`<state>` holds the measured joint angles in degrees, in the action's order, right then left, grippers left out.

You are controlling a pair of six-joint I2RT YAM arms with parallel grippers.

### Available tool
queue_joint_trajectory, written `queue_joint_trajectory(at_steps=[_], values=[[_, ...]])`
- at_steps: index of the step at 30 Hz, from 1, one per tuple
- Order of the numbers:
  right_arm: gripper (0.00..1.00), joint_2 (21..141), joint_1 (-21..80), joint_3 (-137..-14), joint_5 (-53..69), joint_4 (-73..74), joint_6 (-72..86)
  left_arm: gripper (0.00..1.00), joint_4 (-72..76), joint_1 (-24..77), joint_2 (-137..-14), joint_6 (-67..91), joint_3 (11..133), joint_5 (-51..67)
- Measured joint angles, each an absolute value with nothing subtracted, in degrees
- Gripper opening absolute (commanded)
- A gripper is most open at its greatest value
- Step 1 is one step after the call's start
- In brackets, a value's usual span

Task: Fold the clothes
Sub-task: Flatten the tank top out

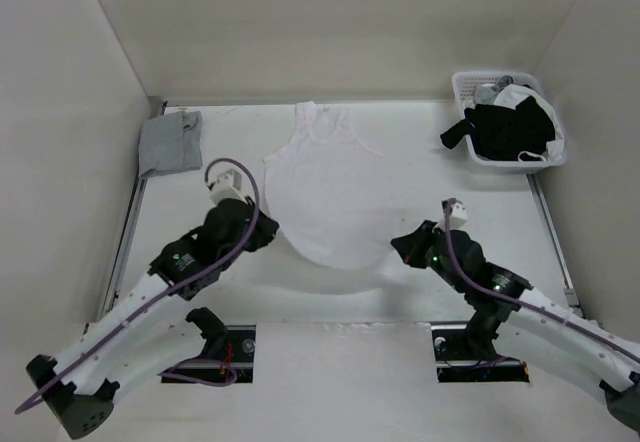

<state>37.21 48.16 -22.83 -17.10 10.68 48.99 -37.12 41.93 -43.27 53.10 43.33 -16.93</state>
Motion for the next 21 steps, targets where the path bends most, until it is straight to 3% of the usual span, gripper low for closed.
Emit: queue_joint_trajectory(at_steps=[7,16,21], values=[[0.0,29.5,56.6,-48.9,-26.4,24.2,42.9,0.02,-31.5,41.4,-39.0,44.9,63.7,-22.9],[0.0,35.1,80.0,-79.6,-44.6,27.7,30.4,0.03,-27.0,42.9,-38.8,37.5,80.9,-25.1],[0.0,42.6,76.5,-85.3,-48.4,22.9,19.6,0.03,-18.3,39.8,-40.1,34.7,80.1,-27.3]])
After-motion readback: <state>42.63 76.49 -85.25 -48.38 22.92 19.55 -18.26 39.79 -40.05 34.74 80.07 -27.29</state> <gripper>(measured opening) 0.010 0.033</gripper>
